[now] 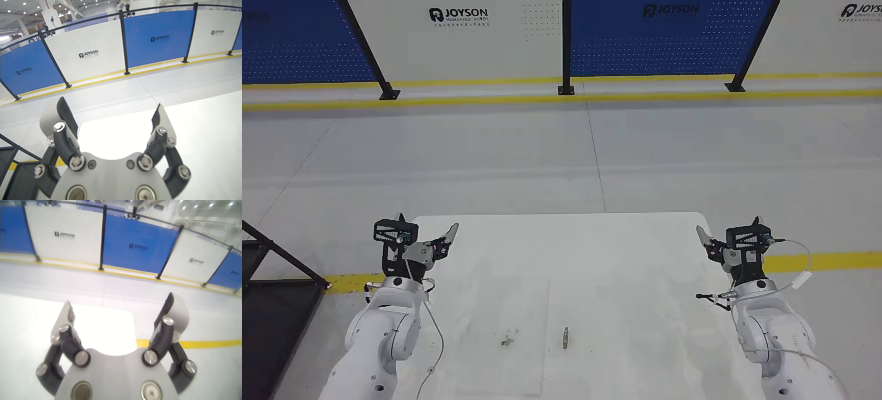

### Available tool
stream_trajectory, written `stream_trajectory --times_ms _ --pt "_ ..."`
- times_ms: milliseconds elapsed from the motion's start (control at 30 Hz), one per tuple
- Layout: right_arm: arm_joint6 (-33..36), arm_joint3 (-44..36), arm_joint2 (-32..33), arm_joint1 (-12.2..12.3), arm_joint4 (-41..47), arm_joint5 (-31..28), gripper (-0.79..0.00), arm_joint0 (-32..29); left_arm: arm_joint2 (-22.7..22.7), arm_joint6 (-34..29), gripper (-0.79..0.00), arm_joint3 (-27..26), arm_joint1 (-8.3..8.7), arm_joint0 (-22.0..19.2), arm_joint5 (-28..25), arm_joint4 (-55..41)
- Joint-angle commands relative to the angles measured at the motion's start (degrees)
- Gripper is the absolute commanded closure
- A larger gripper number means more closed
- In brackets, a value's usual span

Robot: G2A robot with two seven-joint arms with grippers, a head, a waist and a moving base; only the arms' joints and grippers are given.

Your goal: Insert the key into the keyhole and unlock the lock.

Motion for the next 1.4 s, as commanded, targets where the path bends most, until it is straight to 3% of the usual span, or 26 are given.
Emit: stream_trajectory --times_ms 0,300,433,600,667,833,933,1133,1233,1367 --pt "0.00 0.00 0.00 0.00 0.00 0.00 -0.785 0.00 0.00 0.00 -0.785 0.00 0.00 0.00 0.00 0.00" --pt "0.00 0.00 0.00 0.00 0.00 0.00 -0.785 0.00 -0.11 -0.54 -0.785 -1.64 0.23 2.09 -2.12 4.50" --pt "0.00 0.00 0.00 0.00 0.00 0.00 -0.785 0.00 -0.90 -1.10 -0.785 -7.56 0.49 8.89 -6.07 6.42" --pt "0.00 0.00 0.00 0.00 0.00 0.00 -0.785 0.00 -2.20 -7.00 -0.785 -16.57 0.95 19.69 -11.87 10.90" --pt "0.00 0.00 0.00 0.00 0.00 0.00 -0.785 0.00 -1.53 -10.06 -0.785 -19.40 1.09 23.53 -15.04 11.87" --pt "0.00 0.00 0.00 0.00 0.00 0.00 -0.785 0.00 2.91 -15.58 -0.785 -22.39 1.03 29.89 -15.06 18.26" --pt "0.00 0.00 0.00 0.00 0.00 0.00 -0.785 0.00 6.47 -19.26 -0.785 -22.08 0.77 30.81 -13.58 19.10" --pt "0.00 0.00 0.00 0.00 0.00 0.00 -0.785 0.00 12.98 -26.80 -0.785 -20.37 0.19 28.82 -9.79 21.51" --pt "0.00 0.00 0.00 0.00 0.00 0.00 -0.785 0.00 15.45 -28.00 -0.739 -18.96 -0.09 27.50 -7.15 23.66" --pt "0.00 0.00 0.00 0.00 0.00 0.00 -0.785 0.00 17.66 -30.65 -0.579 -17.11 -0.51 25.08 -4.47 24.01"
